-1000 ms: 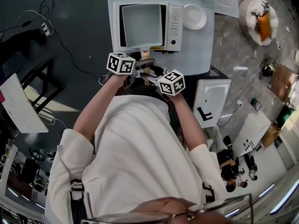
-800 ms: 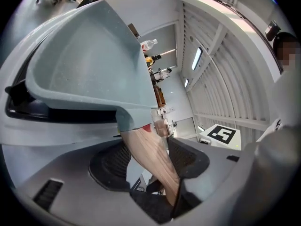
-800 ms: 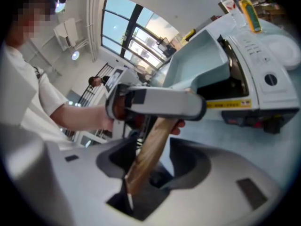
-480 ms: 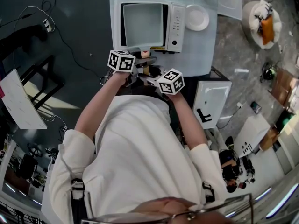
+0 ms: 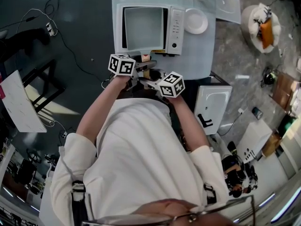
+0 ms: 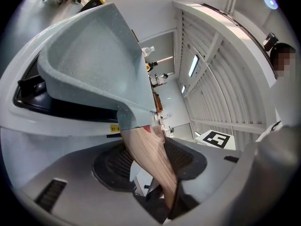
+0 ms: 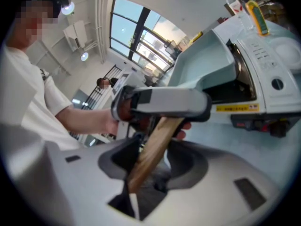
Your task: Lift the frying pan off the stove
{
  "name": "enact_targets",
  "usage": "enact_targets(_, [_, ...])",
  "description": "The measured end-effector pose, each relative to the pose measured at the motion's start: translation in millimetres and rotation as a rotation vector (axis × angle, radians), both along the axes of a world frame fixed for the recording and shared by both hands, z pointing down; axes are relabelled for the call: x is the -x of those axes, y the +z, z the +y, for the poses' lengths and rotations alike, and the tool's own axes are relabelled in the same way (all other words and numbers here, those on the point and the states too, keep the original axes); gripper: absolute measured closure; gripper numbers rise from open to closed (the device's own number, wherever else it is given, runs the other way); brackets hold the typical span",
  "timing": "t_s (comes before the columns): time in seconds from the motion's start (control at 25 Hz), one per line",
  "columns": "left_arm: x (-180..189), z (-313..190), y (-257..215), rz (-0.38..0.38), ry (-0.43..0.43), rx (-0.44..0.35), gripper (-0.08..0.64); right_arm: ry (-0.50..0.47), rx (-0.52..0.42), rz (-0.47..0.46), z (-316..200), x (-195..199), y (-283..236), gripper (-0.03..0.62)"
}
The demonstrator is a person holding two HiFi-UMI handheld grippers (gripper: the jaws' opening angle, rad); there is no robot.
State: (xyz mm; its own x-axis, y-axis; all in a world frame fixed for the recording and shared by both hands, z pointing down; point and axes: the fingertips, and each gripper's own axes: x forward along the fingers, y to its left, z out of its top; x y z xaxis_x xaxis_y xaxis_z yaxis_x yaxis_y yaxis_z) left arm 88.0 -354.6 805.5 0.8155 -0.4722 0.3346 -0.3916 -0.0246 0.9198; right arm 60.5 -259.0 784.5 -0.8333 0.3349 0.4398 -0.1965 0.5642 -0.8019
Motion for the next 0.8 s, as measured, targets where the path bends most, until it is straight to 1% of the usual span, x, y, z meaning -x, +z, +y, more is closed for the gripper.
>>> enact_targets(0.32, [4, 13, -33, 0.020, 0.012, -0.025, 0.333, 0.033, -0.020, -0.021, 14, 7, -27, 0.390])
enact_targets(0.48, [5, 31, -47, -0.002, 0.038, -0.045, 0.333, 0.050, -0.035, -0.032, 31, 9, -42, 0.390])
enact_targets(0.8, [11, 76, -78, -0.007, 0.068, -0.078, 0.333, 0.080, -0.075, -0.049, 75, 19, -68, 0.388])
